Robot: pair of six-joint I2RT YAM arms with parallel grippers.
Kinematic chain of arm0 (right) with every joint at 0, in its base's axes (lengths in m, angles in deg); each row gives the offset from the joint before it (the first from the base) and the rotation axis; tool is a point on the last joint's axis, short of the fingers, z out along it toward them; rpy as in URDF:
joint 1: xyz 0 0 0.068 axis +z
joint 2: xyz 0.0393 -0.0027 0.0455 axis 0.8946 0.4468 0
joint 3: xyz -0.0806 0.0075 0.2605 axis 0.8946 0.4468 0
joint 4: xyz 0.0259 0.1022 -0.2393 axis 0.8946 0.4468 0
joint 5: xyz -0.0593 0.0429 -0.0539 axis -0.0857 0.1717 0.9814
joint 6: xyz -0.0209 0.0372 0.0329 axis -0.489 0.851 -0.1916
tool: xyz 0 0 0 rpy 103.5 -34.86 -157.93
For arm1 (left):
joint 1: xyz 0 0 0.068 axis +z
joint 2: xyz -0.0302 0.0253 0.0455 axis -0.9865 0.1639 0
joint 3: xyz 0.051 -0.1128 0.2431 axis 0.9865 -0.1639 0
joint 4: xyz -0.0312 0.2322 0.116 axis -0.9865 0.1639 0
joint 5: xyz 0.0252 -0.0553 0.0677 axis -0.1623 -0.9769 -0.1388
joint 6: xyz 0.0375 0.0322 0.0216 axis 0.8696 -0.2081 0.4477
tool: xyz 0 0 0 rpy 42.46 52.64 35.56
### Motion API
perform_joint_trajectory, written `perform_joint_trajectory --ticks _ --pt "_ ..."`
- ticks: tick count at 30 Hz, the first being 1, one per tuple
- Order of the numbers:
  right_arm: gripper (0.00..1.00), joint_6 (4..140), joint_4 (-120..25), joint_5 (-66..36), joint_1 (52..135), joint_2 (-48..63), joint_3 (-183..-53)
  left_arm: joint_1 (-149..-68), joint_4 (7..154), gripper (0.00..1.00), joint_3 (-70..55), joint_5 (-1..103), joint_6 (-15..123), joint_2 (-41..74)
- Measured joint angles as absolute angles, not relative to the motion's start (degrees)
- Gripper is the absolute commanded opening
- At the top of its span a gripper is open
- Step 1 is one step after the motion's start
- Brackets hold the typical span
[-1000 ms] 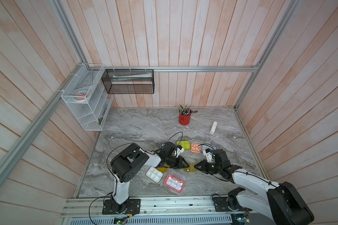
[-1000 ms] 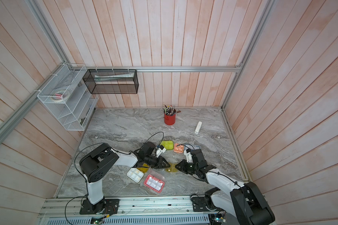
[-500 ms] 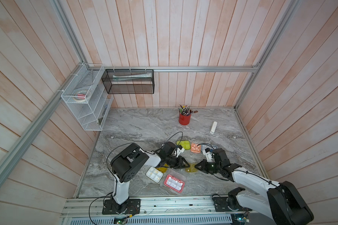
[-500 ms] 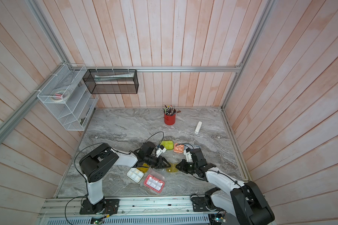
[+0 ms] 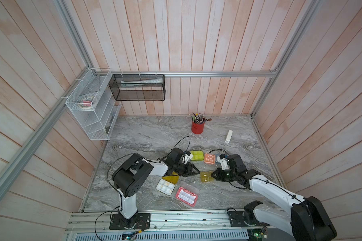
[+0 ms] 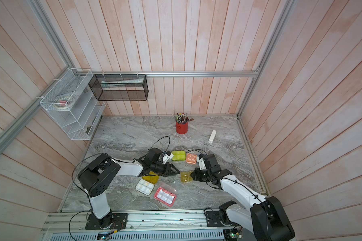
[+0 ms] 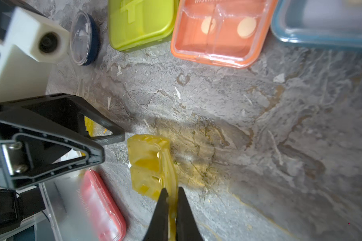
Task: Close pillboxes
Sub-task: Pick up the pillbox at the center of the board, then place the pillbox at the center of the board.
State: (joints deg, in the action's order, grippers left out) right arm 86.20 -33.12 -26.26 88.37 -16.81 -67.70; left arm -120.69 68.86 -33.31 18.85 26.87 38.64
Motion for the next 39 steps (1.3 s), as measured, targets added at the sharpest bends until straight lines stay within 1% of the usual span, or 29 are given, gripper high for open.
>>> perform_joint_trajectory --ticks 9,15,22,26,30,33,39 --pt "0.03 83.4 -28.7 -20.5 93.2 -13.2 -73.8 -119.2 72.1 0.48 -33.3 20.1 29.0 34.0" --pt "0.03 79.7 -24.6 -15.5 96.3 -7.4 -80.7 -118.2 73.7 0.48 -34.2 20.4 30.1 31.9" --pt "0.03 74.8 -19.6 -8.9 102.4 -1.5 -87.8 -117.6 74.6 0.48 -35.9 20.4 30.6 30.3" --pt "0.04 72.6 -17.8 -6.6 103.8 2.1 -90.6 -117.1 74.8 0.48 -36.1 20.4 30.8 30.1" --pt "0.10 71.0 -15.9 -4.5 104.6 4.3 -92.1 -116.9 75.1 0.48 -36.5 20.5 30.8 29.5" --pt "0.12 70.2 -14.7 -3.1 104.9 5.0 -93.2 -116.7 75.2 0.48 -36.5 20.5 31.0 29.4" --pt "0.24 70.1 -13.7 -2.1 105.1 4.9 -94.1 -116.5 75.5 0.48 -36.6 20.5 31.2 29.4"
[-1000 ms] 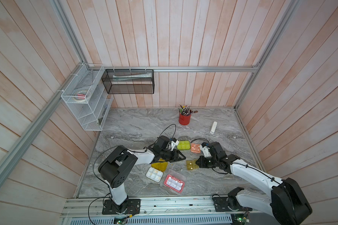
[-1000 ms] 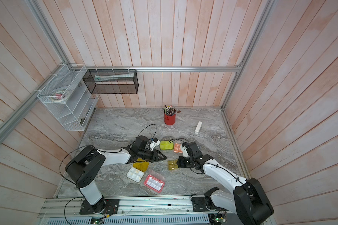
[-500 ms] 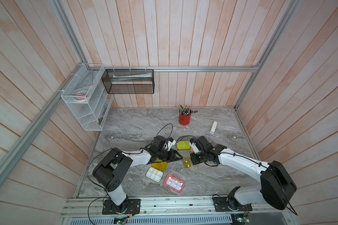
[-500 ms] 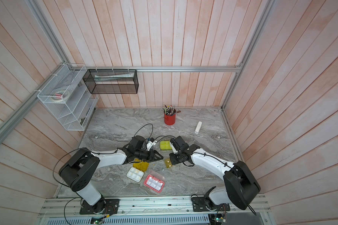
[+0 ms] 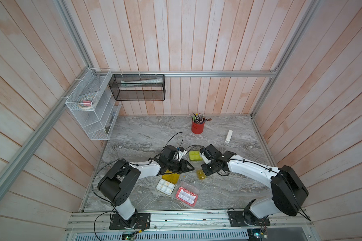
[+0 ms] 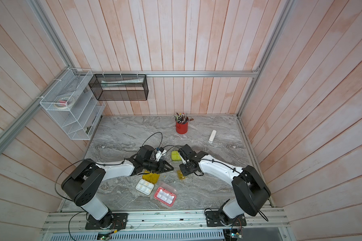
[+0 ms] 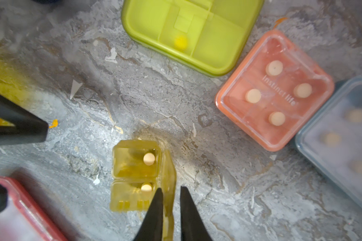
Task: Close pillboxes
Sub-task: Place the pillbox at the center of the board.
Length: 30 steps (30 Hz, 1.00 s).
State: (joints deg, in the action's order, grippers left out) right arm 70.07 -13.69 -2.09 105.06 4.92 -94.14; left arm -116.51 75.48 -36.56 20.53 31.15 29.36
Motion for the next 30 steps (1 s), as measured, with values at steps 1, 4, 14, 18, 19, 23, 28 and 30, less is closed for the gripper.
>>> perform_joint_trajectory --ticks 1,4,14,18,19,23,28,30 --pt "0.25 70.0 -13.6 -2.1 105.1 4.8 -94.2 -116.5 75.5 0.48 -36.6 20.5 31.2 29.4" --pt "0.28 70.0 -13.7 -2.2 105.1 3.9 -94.2 -116.5 75.6 0.48 -36.6 20.5 31.2 29.4" --pt "0.35 71.5 -14.8 -3.9 105.1 1.4 -94.2 -116.5 75.6 0.48 -36.6 20.5 31.2 29.3" --pt "0.37 73.4 -16.3 -4.1 105.1 -1.8 -94.2 -116.4 75.6 0.48 -36.9 20.5 31.2 29.3" --pt "0.38 74.2 -17.0 -4.2 105.1 -3.1 -94.1 -116.4 75.6 0.48 -37.0 20.5 31.2 29.3" --pt "0.38 78.2 -21.1 -5.1 105.0 -9.7 -91.6 -116.3 75.6 0.48 -37.3 20.5 31.4 29.4" --pt "0.38 86.5 -25.7 -8.0 105.0 -18.4 -83.3 -116.2 75.5 0.48 -37.3 20.5 31.6 29.5" --pt "0.38 89.2 -26.1 -10.0 105.0 -20.3 -80.4 -116.2 75.1 0.48 -37.3 20.5 31.6 30.1"
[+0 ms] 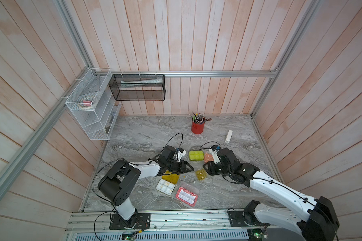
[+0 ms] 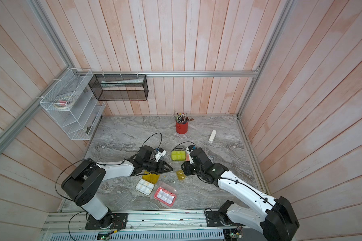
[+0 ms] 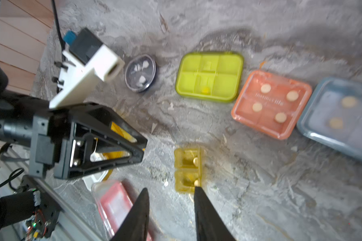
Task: Close pillboxes
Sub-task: Place the pillbox at the center of the board, then adjust the pillbox at the center of the board.
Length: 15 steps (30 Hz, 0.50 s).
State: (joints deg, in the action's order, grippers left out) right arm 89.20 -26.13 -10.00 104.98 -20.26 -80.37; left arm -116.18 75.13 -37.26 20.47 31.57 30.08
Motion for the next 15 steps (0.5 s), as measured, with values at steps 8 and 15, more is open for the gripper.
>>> perform_joint_trajectory --ticks 8,15 --pt "0.37 96.8 -27.5 -17.3 105.8 -25.7 -72.1 -116.2 72.3 0.47 -34.0 19.6 30.0 35.7" --pt "0.37 101.2 -30.4 -20.1 105.9 -31.7 -66.6 -116.3 70.0 0.47 -29.2 19.2 29.3 38.7"
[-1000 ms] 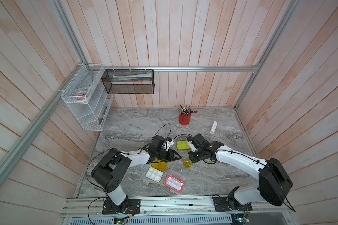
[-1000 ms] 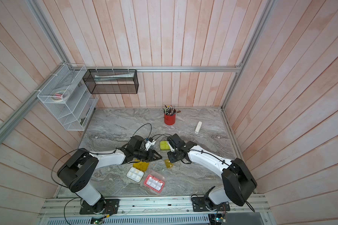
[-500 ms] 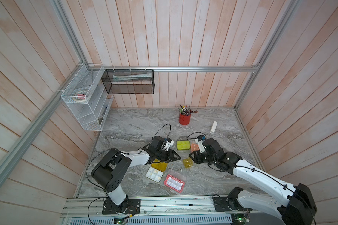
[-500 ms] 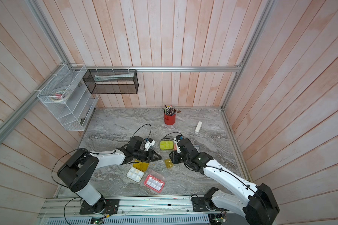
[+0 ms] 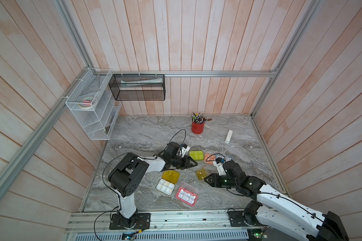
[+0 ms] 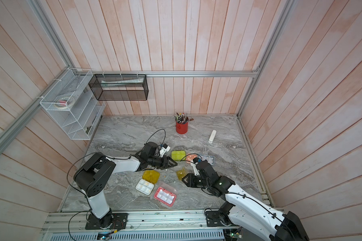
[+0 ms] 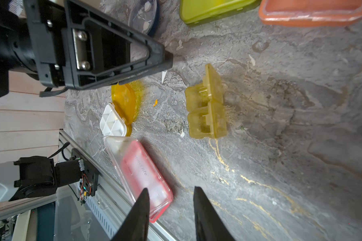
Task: Close pillboxes
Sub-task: Adjust the pillbox at the center of the board.
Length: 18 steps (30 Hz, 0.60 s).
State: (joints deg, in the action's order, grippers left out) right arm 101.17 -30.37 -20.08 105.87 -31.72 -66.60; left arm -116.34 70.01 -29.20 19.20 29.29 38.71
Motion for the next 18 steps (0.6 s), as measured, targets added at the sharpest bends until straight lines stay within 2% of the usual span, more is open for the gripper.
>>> perform_joint_trajectory --ticks 10,18 --pt "0.36 103.5 -35.1 -22.7 106.0 -30.2 -61.9 -118.5 68.2 0.47 -24.3 18.8 27.6 45.9" --pt "0.35 104.6 -36.2 -22.0 106.0 -32.2 -60.1 -119.4 67.0 0.47 -23.7 18.7 26.8 46.4"
